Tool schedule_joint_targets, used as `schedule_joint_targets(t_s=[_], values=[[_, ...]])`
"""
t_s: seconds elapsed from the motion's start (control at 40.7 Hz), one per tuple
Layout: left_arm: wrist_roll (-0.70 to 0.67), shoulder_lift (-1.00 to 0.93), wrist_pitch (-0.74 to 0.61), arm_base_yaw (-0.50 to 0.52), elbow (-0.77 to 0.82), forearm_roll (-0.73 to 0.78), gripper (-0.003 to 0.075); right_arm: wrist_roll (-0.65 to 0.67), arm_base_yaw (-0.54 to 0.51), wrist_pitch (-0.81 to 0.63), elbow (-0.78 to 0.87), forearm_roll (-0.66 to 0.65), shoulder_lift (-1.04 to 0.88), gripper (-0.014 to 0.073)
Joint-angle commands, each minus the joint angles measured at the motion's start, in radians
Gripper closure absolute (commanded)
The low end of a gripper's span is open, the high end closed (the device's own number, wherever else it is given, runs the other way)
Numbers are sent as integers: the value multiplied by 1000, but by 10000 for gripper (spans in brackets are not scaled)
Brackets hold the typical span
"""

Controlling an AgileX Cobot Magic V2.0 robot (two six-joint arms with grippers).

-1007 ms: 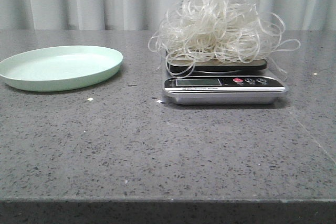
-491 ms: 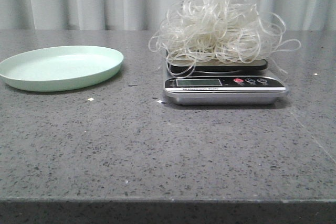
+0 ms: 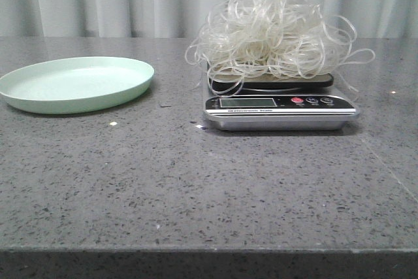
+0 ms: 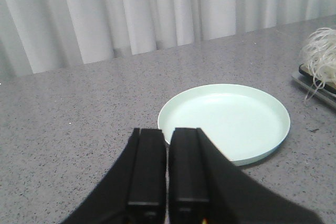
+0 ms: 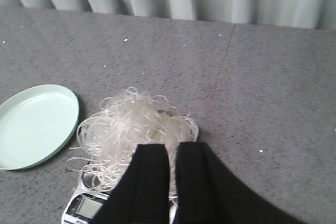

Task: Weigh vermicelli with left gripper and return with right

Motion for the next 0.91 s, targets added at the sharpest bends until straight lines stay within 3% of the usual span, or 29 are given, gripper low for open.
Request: schedule_joint_targets(t_s=[0.0,0.123,0.221,0.393,0.589,0.884], values=[[-12,9,-84,2,-30,-4,584,-79,2,13,-94,117,67,230],[-12,9,-84,2,-30,-4,584,-102,2,95,-172,212,175,77],[-12,9,-84,2,-30,-4,584,-103,2,159,-233,276,263,15],[-12,9,-84,2,-30,-4,584,-156,6,269,-326,383,408,11],[-12,9,-84,2,-30,-4,584,-226,64,331,-406,390,536,11],[-12,9,-84,2,-30,-4,584,-284,175,318,-440,196,622,11]])
